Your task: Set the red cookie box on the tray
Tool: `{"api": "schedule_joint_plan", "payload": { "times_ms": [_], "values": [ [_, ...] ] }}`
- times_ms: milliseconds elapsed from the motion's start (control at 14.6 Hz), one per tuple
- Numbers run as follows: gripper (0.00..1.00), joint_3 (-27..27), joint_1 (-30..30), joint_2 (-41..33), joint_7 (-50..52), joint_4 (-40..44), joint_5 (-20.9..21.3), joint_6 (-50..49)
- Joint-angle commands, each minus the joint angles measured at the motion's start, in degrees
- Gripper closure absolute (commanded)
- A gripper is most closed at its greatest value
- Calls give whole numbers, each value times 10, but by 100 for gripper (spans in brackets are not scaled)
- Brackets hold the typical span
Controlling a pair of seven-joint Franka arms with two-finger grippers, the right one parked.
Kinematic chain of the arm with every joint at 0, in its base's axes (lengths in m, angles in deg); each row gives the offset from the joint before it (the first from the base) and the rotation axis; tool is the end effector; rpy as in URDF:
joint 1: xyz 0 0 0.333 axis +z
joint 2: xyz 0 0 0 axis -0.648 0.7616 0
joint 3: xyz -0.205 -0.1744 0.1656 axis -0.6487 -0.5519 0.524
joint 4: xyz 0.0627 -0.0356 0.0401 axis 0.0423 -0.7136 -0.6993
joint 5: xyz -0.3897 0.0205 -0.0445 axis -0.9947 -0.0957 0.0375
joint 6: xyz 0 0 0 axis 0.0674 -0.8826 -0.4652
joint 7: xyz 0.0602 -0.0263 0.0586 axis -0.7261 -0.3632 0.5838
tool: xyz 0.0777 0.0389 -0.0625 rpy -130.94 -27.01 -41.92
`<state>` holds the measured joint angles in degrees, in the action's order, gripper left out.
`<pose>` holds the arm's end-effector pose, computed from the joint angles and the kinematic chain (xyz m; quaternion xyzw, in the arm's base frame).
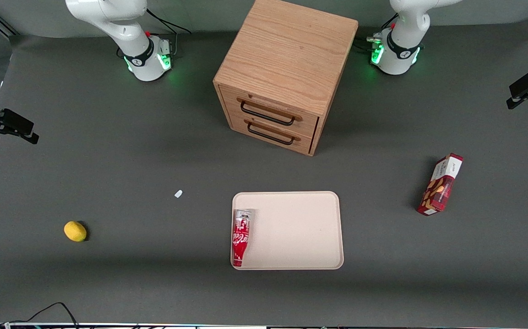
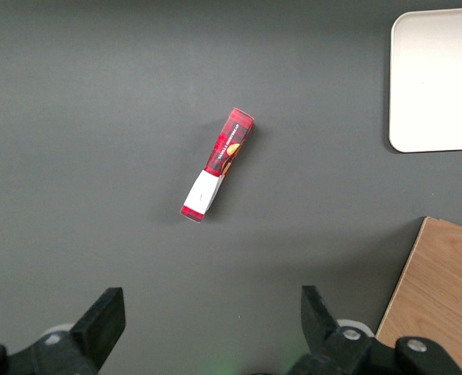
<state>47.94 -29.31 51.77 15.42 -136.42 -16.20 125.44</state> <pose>0.5113 0.0308 0.6617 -0.9998 0.0148 -0.0068 0.0120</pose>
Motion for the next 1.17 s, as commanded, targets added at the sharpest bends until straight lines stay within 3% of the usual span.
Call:
{"api": "schedule_joint_plan", "payload": {
  "times_ms": [0,344,687,893,1099],
  "values": [
    [0,-3,6,-6,-10,8,-4,-14],
    [0,-2,6,8,-19,5,-3,-4],
    [0,-5,1,69,-19,-5,1,3],
    [0,-5,1,115,-36,-28,10,57],
    [0,-5,2,137,-80,-99,38,179]
  ]
}}
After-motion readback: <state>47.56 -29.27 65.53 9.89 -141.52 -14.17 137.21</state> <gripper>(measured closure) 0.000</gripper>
